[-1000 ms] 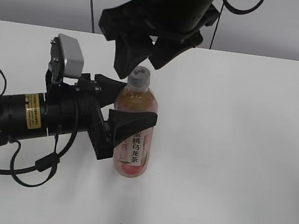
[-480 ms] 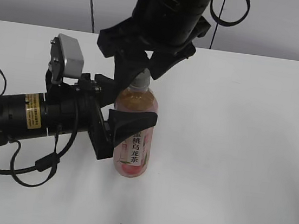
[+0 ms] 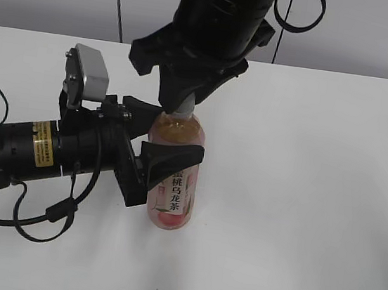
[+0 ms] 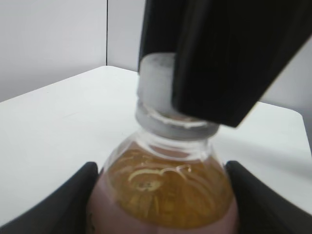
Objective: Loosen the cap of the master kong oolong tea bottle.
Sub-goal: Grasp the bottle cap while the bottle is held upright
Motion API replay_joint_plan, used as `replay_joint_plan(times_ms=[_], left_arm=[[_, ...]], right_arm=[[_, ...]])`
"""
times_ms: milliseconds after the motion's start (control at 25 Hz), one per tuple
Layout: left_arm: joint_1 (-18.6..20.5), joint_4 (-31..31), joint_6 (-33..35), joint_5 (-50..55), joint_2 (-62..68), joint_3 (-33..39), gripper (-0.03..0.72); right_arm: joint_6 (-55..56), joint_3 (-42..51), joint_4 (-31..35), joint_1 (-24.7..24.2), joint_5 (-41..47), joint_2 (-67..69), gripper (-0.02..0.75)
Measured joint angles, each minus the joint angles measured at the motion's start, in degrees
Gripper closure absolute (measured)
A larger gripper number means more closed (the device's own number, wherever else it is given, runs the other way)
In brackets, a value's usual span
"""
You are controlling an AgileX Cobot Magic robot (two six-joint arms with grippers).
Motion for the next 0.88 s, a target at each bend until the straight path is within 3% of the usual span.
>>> replay_joint_plan(times_ms=[320, 880], left_arm=[[0.0, 0.0, 0.0, 0.0, 0.0, 0.0, 0.22], [0.0, 0.17, 0.0, -0.11, 0.0, 0.0, 0.22]], right_arm=[[-8.42, 0.0, -0.07, 0.0, 0.0, 0.0, 0.457], [-48.46, -0.96, -0.25, 0.0, 0.63, 0.06, 0.459]])
